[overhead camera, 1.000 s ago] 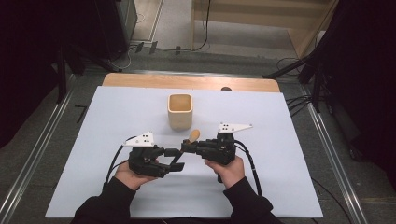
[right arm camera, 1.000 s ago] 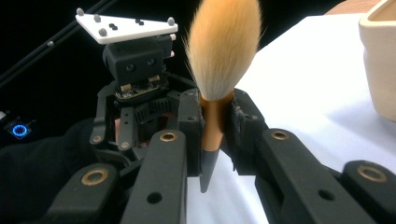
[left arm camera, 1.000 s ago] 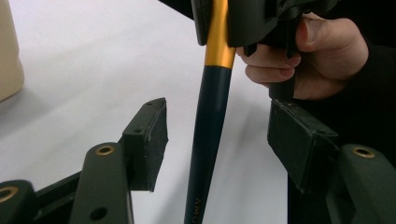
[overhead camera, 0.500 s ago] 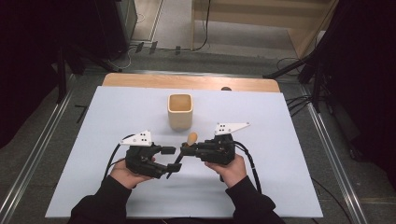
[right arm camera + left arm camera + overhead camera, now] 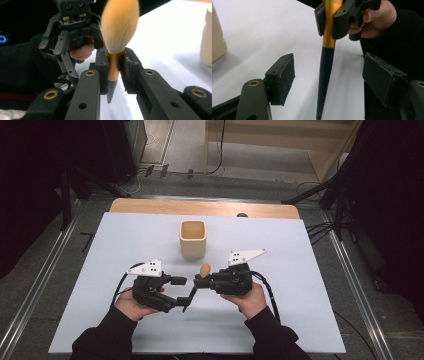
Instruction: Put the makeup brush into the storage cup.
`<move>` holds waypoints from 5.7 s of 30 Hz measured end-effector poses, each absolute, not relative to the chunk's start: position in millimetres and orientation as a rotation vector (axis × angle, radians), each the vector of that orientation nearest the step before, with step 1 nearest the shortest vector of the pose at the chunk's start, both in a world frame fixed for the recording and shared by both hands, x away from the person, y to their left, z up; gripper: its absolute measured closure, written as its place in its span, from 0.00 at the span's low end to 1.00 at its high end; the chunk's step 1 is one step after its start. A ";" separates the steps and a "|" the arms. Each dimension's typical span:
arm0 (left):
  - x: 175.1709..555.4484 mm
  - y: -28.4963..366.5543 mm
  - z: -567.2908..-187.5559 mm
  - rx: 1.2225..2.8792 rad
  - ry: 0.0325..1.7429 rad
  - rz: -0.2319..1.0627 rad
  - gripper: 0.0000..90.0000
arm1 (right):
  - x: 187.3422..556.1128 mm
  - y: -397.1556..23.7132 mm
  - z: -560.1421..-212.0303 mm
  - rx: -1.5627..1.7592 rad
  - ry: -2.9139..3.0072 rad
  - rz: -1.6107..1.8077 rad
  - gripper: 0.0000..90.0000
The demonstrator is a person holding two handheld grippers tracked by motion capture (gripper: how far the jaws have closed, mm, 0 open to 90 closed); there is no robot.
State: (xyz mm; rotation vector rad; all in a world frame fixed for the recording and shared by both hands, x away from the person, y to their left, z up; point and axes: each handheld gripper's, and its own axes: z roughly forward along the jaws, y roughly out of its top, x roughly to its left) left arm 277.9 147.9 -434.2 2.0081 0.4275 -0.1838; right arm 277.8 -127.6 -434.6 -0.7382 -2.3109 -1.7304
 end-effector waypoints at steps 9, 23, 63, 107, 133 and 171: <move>280.1 141.2 -433.9 2.031 0.341 -0.228 0.28 | 278.6 -125.9 -427.8 -0.641 -2.394 -1.690 0.87; 285.9 132.0 -439.3 2.078 0.319 -0.238 0.37 | 278.5 -118.0 -421.1 -0.457 -2.521 -1.610 0.87; 283.6 124.3 -441.4 2.086 0.255 -0.240 0.86 | 280.0 -112.7 -423.2 -0.417 -2.523 -1.575 0.87; 285.1 130.7 -437.2 2.069 0.258 -0.180 0.88 | 278.6 -121.0 -423.0 -0.450 -2.544 -1.670 0.43; 291.8 154.9 -429.0 2.008 0.338 -0.104 0.88 | 280.9 -139.2 -434.3 -0.535 -2.601 -1.735 0.33; 295.1 160.1 -414.0 1.983 0.367 -0.059 0.88 | 247.5 -204.4 -457.8 -0.855 -2.569 -1.945 0.25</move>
